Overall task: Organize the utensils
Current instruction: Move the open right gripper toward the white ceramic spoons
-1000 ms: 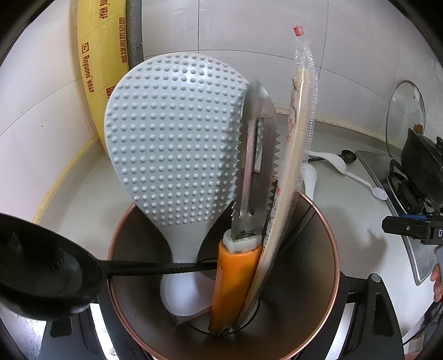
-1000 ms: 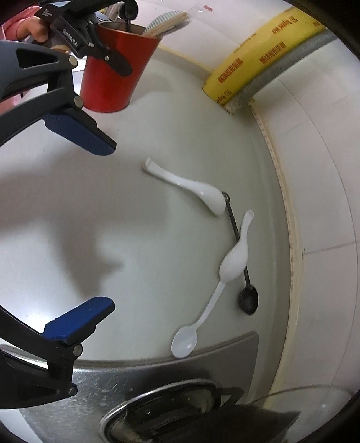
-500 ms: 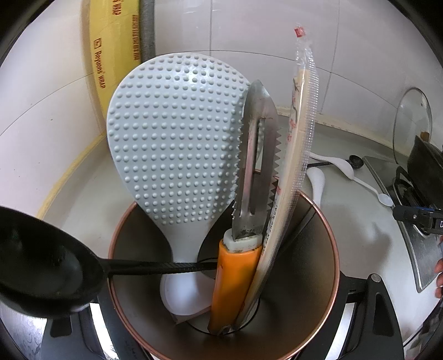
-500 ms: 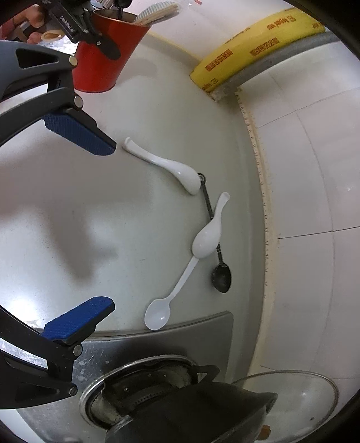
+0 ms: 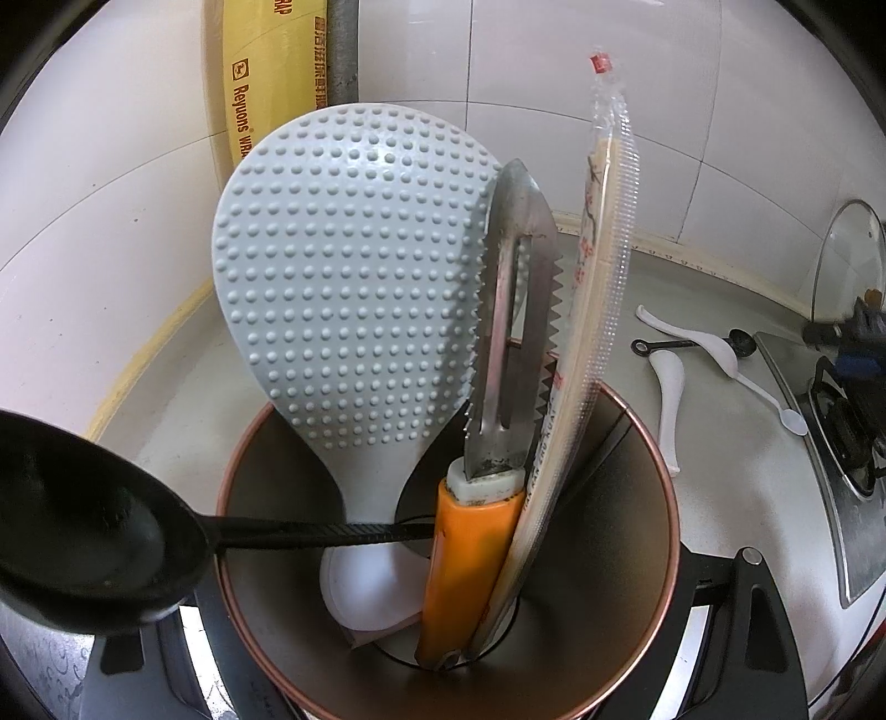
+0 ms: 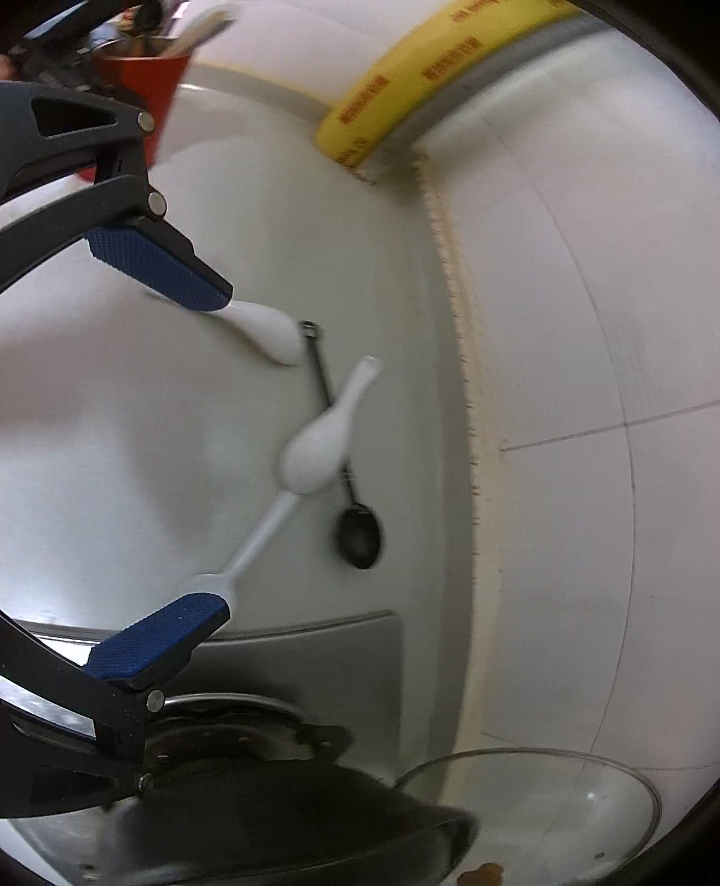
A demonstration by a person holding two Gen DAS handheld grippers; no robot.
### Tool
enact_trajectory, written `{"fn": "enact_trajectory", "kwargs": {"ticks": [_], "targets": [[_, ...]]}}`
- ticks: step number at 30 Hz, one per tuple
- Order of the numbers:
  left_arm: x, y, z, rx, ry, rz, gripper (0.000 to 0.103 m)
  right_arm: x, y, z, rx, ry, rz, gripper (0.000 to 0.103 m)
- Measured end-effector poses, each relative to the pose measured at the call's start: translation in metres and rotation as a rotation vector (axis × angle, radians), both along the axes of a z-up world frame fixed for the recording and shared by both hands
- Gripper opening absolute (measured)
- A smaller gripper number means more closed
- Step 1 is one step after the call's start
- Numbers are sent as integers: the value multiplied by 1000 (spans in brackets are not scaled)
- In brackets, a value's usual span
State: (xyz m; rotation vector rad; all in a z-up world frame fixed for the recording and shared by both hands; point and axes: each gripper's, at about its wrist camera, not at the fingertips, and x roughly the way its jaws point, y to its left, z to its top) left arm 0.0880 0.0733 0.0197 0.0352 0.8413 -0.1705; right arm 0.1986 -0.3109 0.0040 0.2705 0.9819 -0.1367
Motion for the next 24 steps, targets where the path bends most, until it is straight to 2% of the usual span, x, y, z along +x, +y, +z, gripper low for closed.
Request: {"fn": "enact_trajectory", "kwargs": {"ticks": [7, 11, 18, 21, 24], "targets": [[3, -1, 0, -2, 4, -4, 90, 53, -39, -19, 101, 37, -107, 103], [6, 5, 1, -4, 3, -7, 90, 70, -54, -34, 127, 75, -169, 100], [8, 7, 0, -6, 11, -6, 91, 97, -26, -52, 105, 131, -64, 96], [11, 8, 0, -7, 14, -6, 91, 117, -6, -56, 50, 165, 4, 86], [13, 8, -1, -6, 17, -7, 91, 135, 16, -59, -45, 197, 92, 85]]}}
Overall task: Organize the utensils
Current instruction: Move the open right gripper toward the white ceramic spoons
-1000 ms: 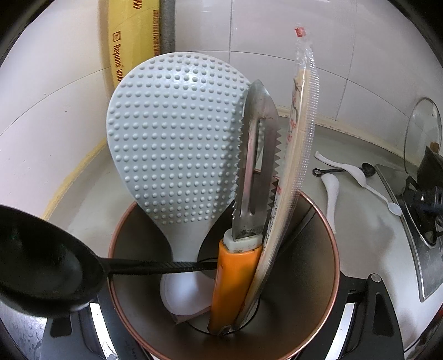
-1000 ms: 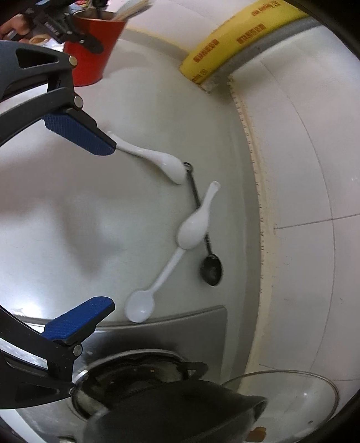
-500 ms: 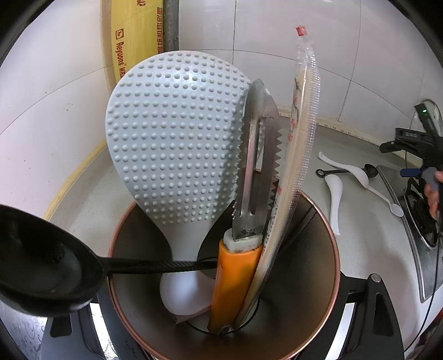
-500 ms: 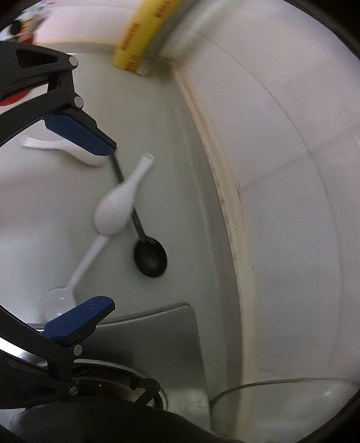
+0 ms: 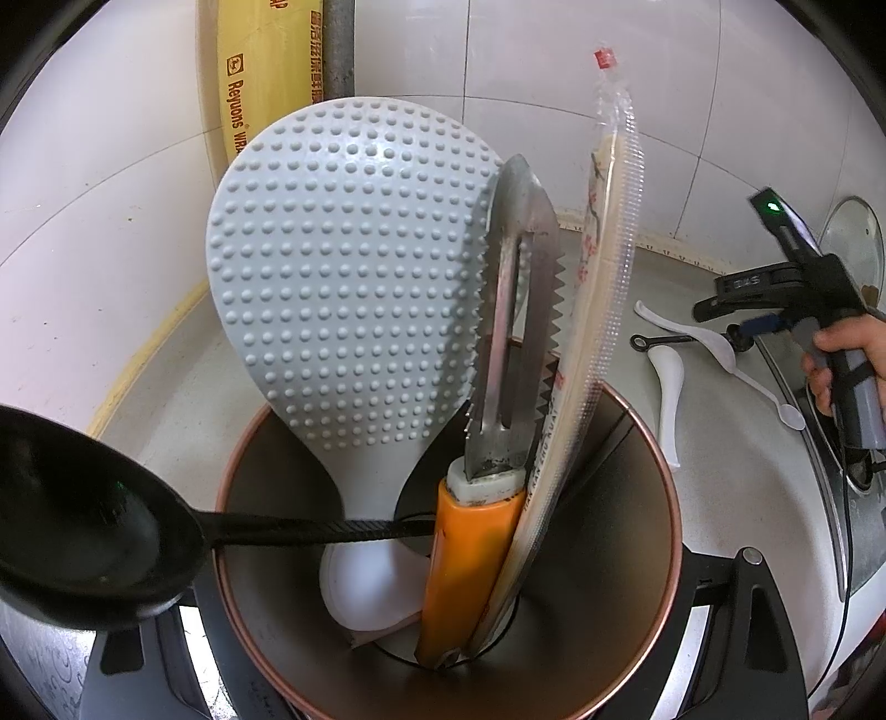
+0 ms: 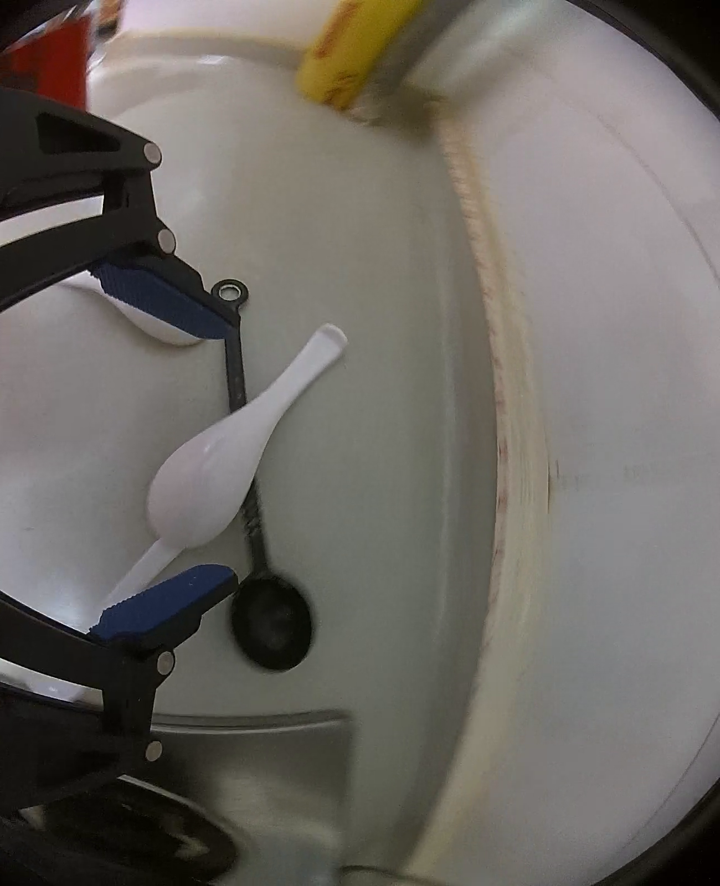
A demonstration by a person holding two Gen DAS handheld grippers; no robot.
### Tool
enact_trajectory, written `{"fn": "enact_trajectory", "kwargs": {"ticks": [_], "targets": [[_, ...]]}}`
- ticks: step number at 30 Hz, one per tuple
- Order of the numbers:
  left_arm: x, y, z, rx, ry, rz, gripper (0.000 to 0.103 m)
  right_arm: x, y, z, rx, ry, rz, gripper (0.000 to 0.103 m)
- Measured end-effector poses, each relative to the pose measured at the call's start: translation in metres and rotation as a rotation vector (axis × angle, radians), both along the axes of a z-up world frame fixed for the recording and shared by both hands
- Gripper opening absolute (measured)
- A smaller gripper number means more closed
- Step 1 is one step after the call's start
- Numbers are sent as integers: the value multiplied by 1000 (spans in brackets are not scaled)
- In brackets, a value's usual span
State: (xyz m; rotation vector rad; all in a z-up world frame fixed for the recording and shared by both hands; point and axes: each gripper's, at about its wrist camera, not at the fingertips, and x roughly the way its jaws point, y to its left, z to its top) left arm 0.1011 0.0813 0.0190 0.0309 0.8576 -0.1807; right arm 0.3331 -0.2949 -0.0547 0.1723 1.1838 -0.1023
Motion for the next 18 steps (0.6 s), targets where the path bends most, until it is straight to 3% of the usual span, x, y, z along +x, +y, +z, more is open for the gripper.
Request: {"fn": "enact_trajectory", "kwargs": {"ticks": [8, 14, 18], "targets": [[-1, -1, 0, 0, 1, 3, 91, 27, 30, -5, -104, 39, 131, 76], [-1, -1, 0, 1, 1, 1, 91, 41, 42, -16, -112, 85, 197, 62], [-1, 0, 0, 1, 1, 2, 91, 38, 47, -20, -71, 92, 194, 39]]}}
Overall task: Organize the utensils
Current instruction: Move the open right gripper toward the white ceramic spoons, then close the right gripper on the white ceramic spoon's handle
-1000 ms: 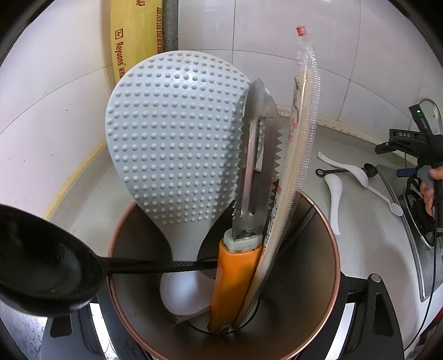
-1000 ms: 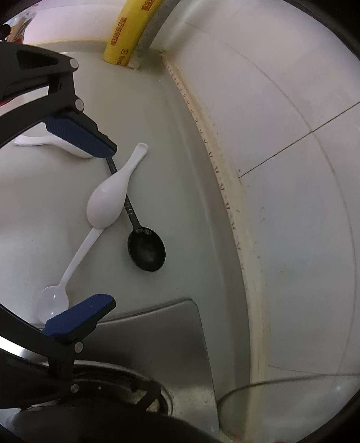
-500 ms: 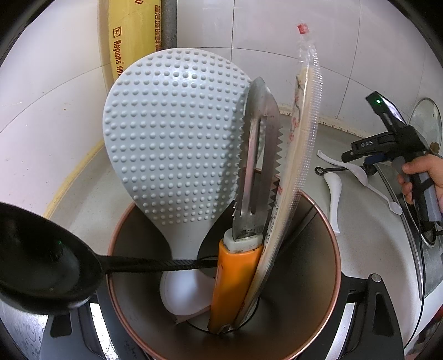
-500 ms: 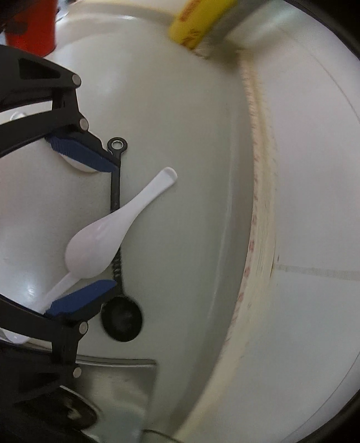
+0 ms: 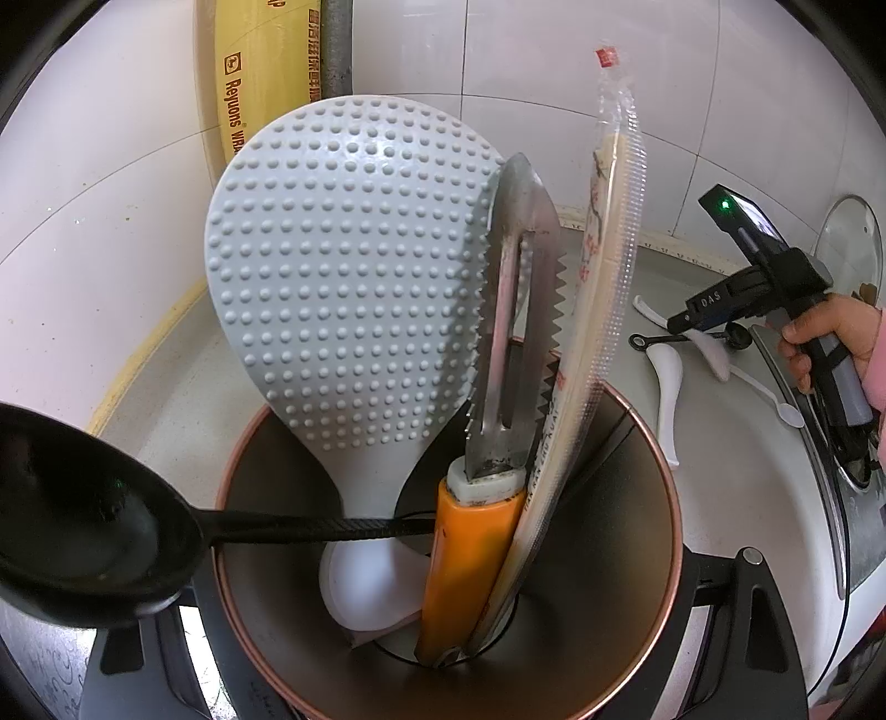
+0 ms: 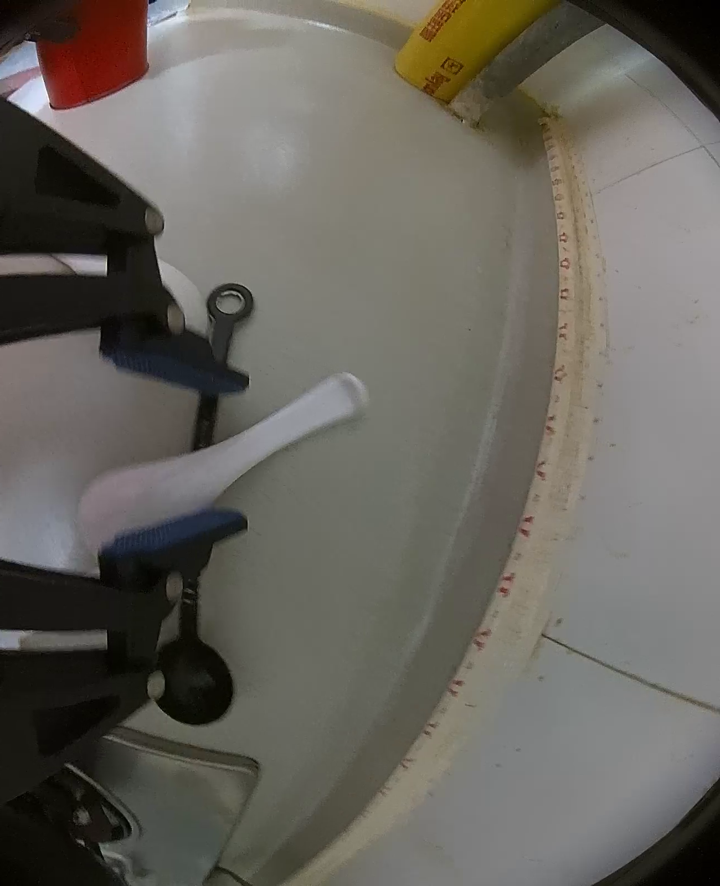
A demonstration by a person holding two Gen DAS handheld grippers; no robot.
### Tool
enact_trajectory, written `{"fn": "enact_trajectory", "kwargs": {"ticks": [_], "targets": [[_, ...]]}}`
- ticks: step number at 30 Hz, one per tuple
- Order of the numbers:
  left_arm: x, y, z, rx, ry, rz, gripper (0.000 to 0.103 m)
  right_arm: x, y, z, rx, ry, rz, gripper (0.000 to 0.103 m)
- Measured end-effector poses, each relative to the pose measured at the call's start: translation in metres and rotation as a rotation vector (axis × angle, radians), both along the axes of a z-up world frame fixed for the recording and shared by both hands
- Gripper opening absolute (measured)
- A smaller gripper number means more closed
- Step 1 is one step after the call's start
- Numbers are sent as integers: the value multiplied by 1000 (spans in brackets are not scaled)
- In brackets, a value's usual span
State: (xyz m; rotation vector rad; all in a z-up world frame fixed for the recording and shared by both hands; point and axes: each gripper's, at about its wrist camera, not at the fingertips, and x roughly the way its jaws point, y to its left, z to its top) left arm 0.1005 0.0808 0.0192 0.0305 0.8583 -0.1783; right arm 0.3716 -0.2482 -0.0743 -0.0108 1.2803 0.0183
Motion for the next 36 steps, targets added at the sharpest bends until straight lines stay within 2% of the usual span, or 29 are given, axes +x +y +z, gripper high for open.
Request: {"fn": "enact_trajectory", "kwargs": {"ticks": [5, 18, 21, 22, 24, 33, 35, 36], "targets": [[0, 1, 0, -1, -1, -1, 91, -20, 5, -1, 11, -12, 44, 28], [-1, 0, 0, 0, 0, 1, 91, -96, 5, 8, 106, -92, 43, 26], [-2, -1, 0, 0, -1, 3, 91, -115, 3, 4, 131, -95, 44, 16], [-2, -1, 0, 0, -1, 2, 91, -118, 1, 5, 140, -95, 43, 16], [-2, -1, 0, 0, -1, 3, 91, -133, 2, 1, 152, -90, 39, 16], [-3, -1, 0, 0, 0, 4, 91, -147, -13, 2, 164, -105, -23, 19], [-3, -1, 0, 0, 0, 4, 91, -157, -20, 8, 172, -112, -31, 27], [-3, -1, 0, 0, 0, 4, 91, -161, -20, 8, 168, -111, -40, 39]]}}
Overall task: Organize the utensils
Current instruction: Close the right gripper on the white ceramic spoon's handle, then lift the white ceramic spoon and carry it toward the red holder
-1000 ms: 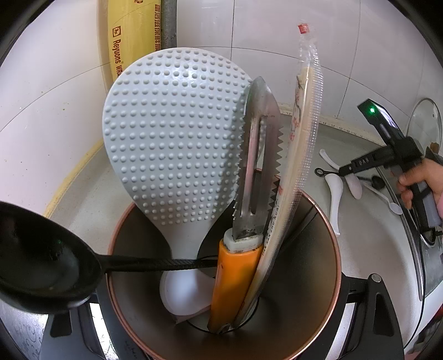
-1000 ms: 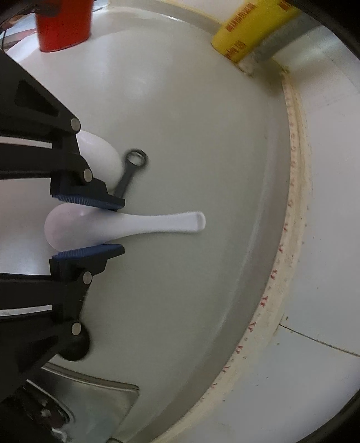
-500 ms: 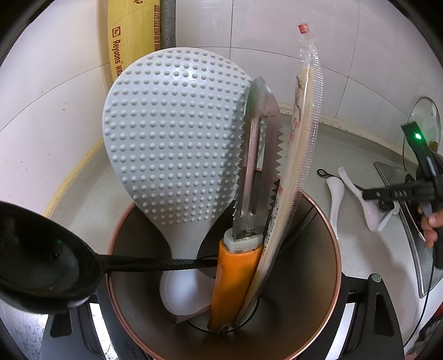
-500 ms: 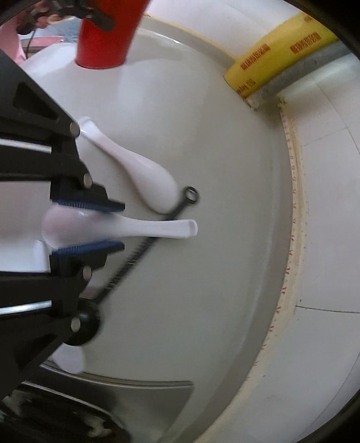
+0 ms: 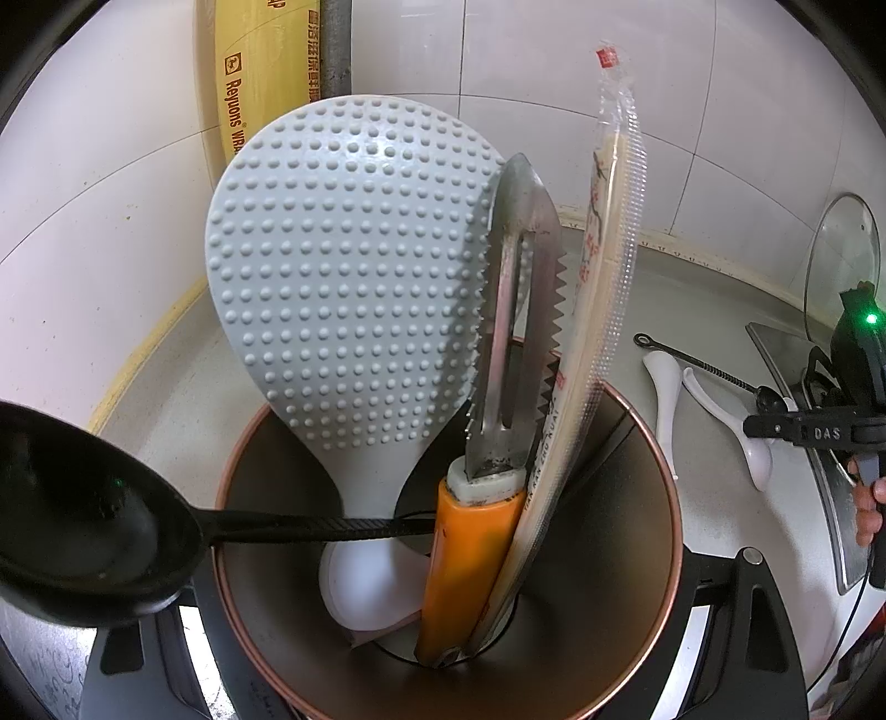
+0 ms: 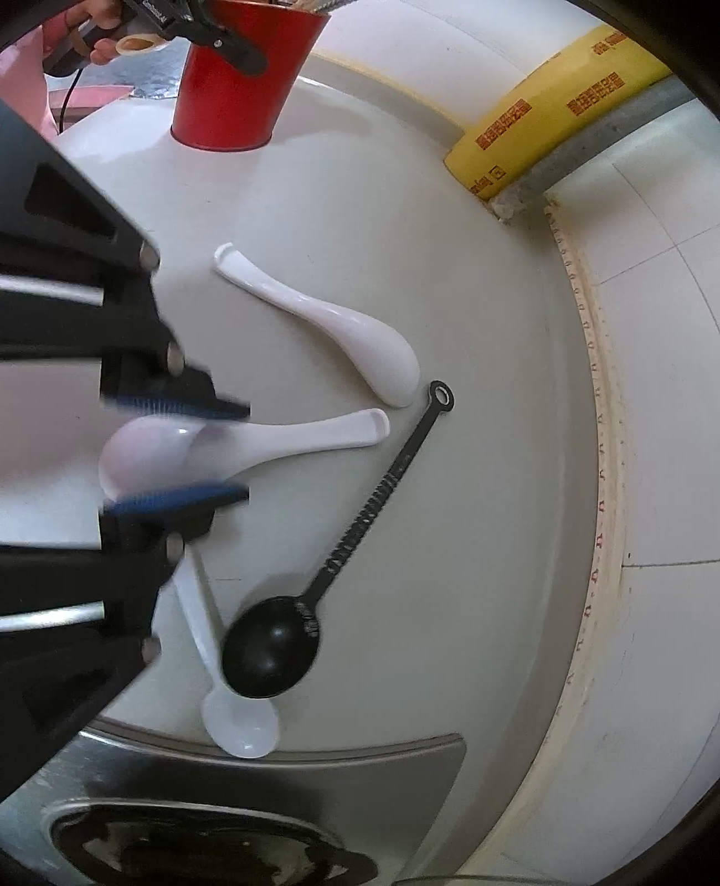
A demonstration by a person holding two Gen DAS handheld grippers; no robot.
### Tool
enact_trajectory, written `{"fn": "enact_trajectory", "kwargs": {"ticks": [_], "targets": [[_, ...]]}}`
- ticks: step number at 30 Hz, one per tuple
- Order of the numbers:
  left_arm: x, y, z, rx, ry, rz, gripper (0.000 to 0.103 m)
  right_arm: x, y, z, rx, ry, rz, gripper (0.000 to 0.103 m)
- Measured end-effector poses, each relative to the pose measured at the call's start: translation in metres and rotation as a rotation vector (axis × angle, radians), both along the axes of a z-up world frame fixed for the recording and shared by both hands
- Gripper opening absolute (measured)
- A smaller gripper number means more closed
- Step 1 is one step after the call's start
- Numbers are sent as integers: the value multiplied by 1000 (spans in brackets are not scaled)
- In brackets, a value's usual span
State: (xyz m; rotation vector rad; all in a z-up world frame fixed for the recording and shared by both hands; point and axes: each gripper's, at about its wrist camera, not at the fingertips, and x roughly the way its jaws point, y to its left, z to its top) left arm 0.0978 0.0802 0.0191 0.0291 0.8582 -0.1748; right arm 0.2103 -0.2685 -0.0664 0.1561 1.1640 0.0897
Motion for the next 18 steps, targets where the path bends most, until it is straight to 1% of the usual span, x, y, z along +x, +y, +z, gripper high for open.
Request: {"fn": "enact_trajectory", "kwargs": {"ticks": [1, 2, 5, 11, 14, 15, 18], "targets": [[0, 0, 0, 0, 0, 0, 91, -1, 3, 0, -9, -1, -5, 50], [0, 0, 0, 0, -1, 0, 91, -4, 5, 1, -20, -9, -6, 52], [0, 0, 0, 0, 0, 1, 91, -15, 14, 1, -51, -19, 12, 53], [0, 0, 1, 0, 0, 0, 91, -22, 43, -16, -211, -8, 35, 53], [0, 0, 1, 0, 1, 0, 91, -26, 44, -20, -261, -8, 24, 53], [1, 0, 1, 0, 1, 0, 91, -28, 45, -21, -271, -14, 14, 51], [1, 0, 1, 0, 1, 1, 91, -32, 43, -19, -310, -31, 6, 51]]}}
